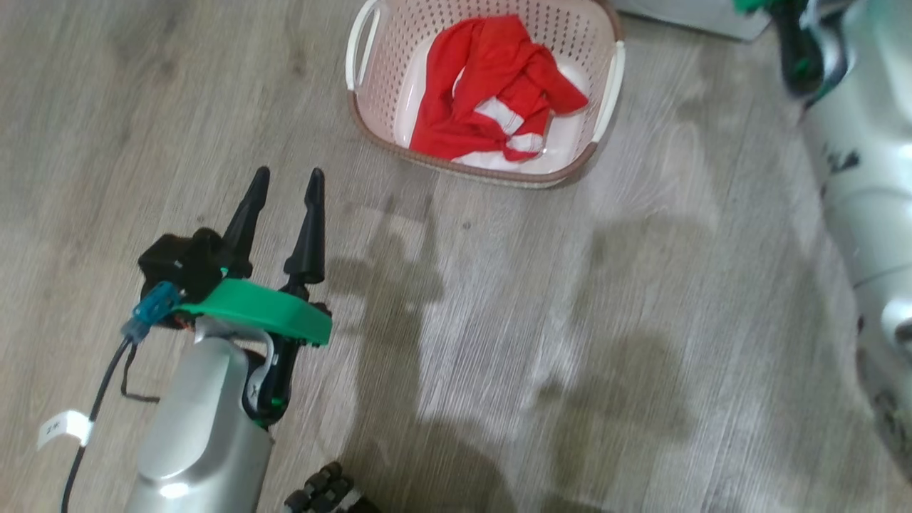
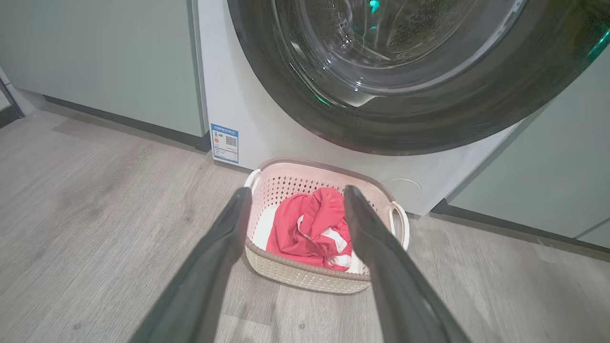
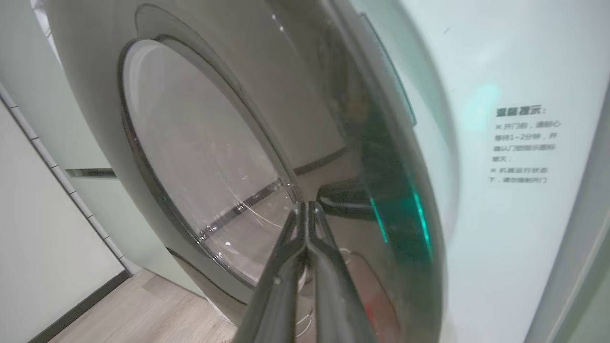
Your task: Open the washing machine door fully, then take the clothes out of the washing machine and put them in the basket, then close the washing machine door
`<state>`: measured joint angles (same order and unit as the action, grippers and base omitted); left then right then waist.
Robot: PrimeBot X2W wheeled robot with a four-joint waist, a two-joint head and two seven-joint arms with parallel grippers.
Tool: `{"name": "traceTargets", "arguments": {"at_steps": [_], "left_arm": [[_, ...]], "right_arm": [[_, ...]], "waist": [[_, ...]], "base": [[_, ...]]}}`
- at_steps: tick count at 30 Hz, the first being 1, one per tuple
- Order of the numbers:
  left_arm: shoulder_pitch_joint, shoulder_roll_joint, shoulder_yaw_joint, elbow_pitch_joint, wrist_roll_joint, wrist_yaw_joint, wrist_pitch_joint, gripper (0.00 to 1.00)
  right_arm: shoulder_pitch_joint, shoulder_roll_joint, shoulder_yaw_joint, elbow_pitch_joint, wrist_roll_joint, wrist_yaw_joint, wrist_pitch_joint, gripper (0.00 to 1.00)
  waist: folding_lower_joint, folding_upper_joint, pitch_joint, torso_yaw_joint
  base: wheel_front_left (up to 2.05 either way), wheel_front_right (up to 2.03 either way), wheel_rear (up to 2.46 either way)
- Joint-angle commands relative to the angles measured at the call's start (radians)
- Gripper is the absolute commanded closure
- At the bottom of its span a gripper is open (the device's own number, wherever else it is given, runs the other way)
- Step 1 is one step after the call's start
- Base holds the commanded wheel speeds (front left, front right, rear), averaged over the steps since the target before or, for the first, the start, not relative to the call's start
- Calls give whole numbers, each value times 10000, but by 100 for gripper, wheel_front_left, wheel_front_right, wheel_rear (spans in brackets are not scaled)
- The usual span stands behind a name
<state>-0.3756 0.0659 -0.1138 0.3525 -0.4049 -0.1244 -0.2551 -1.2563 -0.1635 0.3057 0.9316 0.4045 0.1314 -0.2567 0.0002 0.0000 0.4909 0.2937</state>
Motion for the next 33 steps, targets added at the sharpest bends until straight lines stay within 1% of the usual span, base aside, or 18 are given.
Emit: {"name": "traceTargets", "arguments": {"at_steps": [1, 6, 11, 15, 19, 23, 26, 30, 31, 33], "left_arm": [[-219, 184, 285, -300, 99, -63, -66, 0], [-343, 84, 263, -319, 120, -63, -66, 0], [-418, 15, 238, -345, 101, -63, -66, 0], [-446, -25, 255, -366, 85, -63, -66, 0], [-468, -52, 286, -358, 61, -63, -66, 0], [-460, -69, 312, -315, 57, -63, -67, 0], [-397, -75, 345, -275, 65, -63, -67, 0], [-269, 4, 418, -219, 119, -63, -67, 0], [-186, 90, 517, -175, 140, -63, -67, 0], [-143, 144, 565, -152, 147, -63, -67, 0]], "right_arm": [[-455, 150, 23, -177, -64, -7, -51, 100], [-1470, -83, -81, 397, -162, -7, -51, 100], [-2196, -274, -563, 859, -164, -7, -51, 100], [-2553, -363, -951, 1150, -281, -7, -51, 100], [-2720, -299, -1189, 1298, -420, -7, -51, 100], [-2588, -124, -1200, 1346, -613, -7, -51, 100], [-2163, 46, -1090, 1227, -665, -7, -51, 100], [-1355, 258, -1026, 977, -366, -7, -51, 100], [-874, 349, -963, 772, -168, -7, -51, 100], [-624, 397, -910, 658, -93, -7, -51, 100]], "waist": [[-2, 0, 159, 83], [-2, 0, 373, 190], [-2, 0, 533, 289], [-2, 0, 640, 329], [-2, 0, 705, 307], [-2, 0, 600, 260], [-2, 0, 326, 217], [-2, 0, -235, 126], [-2, 0, -591, 40], [-2, 0, -745, -15]], "base": [[0, 0, 0], [0, 0, 0], [0, 0, 0], [0, 0, 0], [0, 0, 0], [0, 0, 0], [0, 0, 0], [0, 0, 0], [0, 0, 0], [0, 0, 0]]}}
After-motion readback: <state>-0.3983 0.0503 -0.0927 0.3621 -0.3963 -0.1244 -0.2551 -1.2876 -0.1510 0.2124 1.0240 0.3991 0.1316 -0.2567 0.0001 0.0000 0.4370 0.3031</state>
